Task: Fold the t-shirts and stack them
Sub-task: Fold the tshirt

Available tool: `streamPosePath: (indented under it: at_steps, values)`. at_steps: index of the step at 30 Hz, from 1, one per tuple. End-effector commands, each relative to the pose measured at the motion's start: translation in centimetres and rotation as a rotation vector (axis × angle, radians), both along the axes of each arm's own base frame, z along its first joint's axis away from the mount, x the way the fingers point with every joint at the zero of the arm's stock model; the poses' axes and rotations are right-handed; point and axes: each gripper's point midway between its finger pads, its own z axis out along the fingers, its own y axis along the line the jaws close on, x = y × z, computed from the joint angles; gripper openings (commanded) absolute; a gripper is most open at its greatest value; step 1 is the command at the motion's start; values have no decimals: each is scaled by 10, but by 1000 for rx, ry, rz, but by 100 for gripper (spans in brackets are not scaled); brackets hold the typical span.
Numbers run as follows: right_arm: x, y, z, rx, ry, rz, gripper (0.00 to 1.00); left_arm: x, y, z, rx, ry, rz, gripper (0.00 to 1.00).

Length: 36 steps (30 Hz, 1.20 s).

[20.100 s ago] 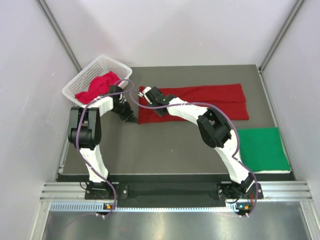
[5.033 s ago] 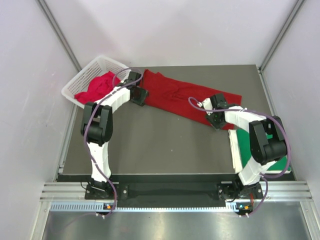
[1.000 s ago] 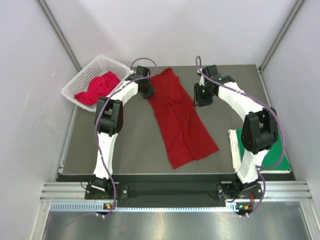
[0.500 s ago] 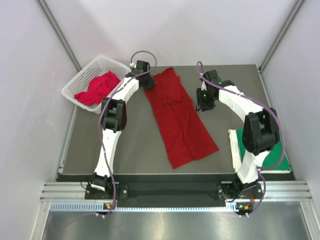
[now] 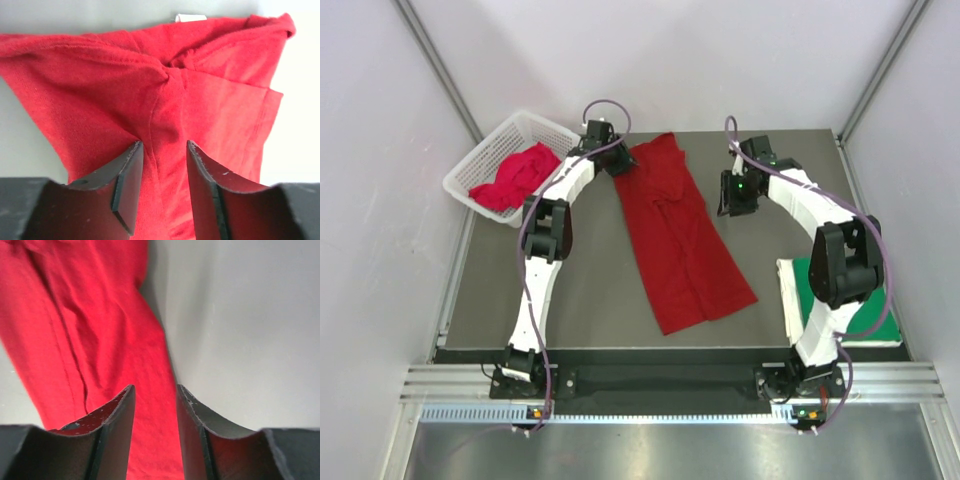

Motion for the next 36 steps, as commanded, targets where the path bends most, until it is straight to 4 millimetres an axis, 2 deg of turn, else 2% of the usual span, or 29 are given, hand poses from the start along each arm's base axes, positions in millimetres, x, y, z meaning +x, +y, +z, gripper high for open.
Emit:
streamPosePath:
  at_steps: [1, 2, 3, 4, 5, 6, 7, 8, 9, 10, 12, 13, 15, 16, 17, 24, 26, 27, 29, 30, 36]
  values:
    - [27, 13, 28, 112, -130, 74, 40, -7, -19, 54, -78, -99, -107, 46]
    - [35, 13, 30, 127, -146, 76, 40, -10, -19, 83, -93, -134, -105, 47]
    - [45, 16, 32, 142, -173, 79, 40, -18, -17, 78, -97, -110, -104, 47]
    - [55, 18, 36, 153, -198, 84, 40, -23, -16, 84, -101, -112, -102, 47]
    - [61, 21, 24, 164, -179, 94, 40, -28, -15, 104, -113, -131, -94, 48]
    - [71, 23, 23, 173, -197, 98, 40, -38, -13, 92, -106, -91, -91, 48]
    - [82, 27, 29, 186, -222, 104, 41, -42, -9, 92, -99, -80, -74, 48]
    - [88, 33, 15, 202, -198, 119, 41, -49, -6, 95, -94, -64, -60, 48]
    - [101, 39, 24, 223, -232, 133, 41, -58, -3, 80, -82, -19, -51, 48]
    - [106, 44, 11, 240, -210, 146, 43, -62, 3, 78, -64, 1, -25, 48]
    - [120, 50, 13, 257, -238, 156, 45, -74, 9, 60, -36, 53, -13, 48]
    - [130, 52, 6, 264, -242, 159, 46, -77, 10, 60, -29, 52, -11, 48]
    - [141, 55, 1, 268, -253, 160, 47, -82, 14, 49, -9, 72, -1, 49]
    - [152, 57, 9, 278, -277, 154, 47, -83, 15, 45, -2, 81, 0, 49]
    - [156, 60, -7, 289, -251, 156, 47, -83, 17, 40, 9, 90, 4, 49]
    - [193, 80, -13, 401, -326, 129, 47, -78, 17, 17, 26, 115, 8, 49]
    - [202, 81, -20, 404, -329, 108, 46, -81, 21, 0, 54, 162, 9, 48]
    - [208, 81, -16, 406, -348, 104, 46, -79, 22, 0, 67, 160, 14, 48]
    - [215, 80, -27, 399, -348, 84, 46, -80, 24, -7, 81, 174, 15, 48]
    - [221, 81, -21, 407, -375, 85, 46, -80, 25, -9, 87, 176, 16, 48]
    - [239, 90, -19, 456, -427, 88, 50, -79, 36, -15, 153, 188, 41, 49]
